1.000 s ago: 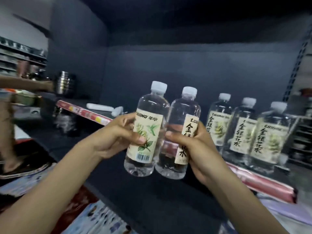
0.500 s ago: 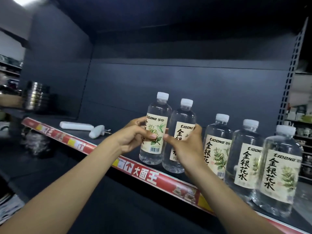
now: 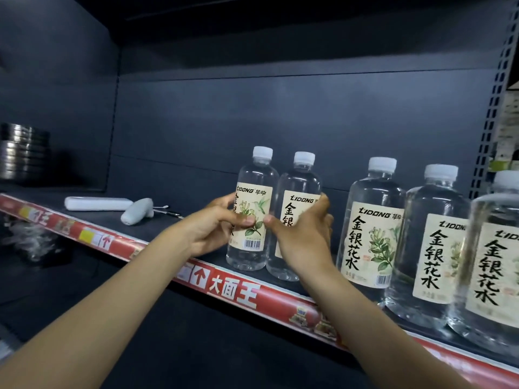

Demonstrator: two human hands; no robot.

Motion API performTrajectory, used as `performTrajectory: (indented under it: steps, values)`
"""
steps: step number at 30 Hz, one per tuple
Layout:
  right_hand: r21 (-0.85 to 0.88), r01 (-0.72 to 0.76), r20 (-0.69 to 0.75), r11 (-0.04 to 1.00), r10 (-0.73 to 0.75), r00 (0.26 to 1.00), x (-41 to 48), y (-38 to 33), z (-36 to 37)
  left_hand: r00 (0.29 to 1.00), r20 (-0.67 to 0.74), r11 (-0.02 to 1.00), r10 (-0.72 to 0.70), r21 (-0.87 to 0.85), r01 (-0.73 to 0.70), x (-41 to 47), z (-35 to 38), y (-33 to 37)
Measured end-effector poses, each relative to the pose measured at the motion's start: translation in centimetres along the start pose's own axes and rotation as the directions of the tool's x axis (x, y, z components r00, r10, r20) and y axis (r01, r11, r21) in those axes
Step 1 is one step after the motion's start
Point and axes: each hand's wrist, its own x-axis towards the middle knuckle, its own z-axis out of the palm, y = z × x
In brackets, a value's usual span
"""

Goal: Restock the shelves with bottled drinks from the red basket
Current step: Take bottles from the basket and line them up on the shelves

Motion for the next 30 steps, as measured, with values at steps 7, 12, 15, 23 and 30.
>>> performTrajectory:
  steps: [7,12,15,23,30]
  values:
    - [-0.111,0.013,0.010,0.994,-0.012,1.000,-1.3,-0.2,-0.5,0.999,0.036,0.999,0.021,0.036,-0.022,-0.1,0.0,-0.6]
    - [-0.069,0.050,0.080,0.996,-0.045,0.996,-3.8,-1.1,-2.8,0.907,-0.270,0.942,0.323,0.178,-0.283,-1.8,2.4,-0.6]
    - [0.003,0.184,0.125,0.983,-0.183,0.975,-8.1,-2.1,-6.1,0.576,-0.410,0.666,0.707,0.661,-0.346,-3.6,5.0,-0.9]
    - [-0.110,0.257,-0.353,0.960,-0.280,0.893,-10.5,1.5,-18.1,0.783,-0.176,0.282,0.597,0.959,0.000,-6.0,12.7,-3.5]
    - [0.080,-0.110,-0.004,0.991,0.111,0.994,-6.2,6.2,-24.1,0.770,-0.264,0.201,0.581,0.963,0.178,-4.9,15.2,-4.6]
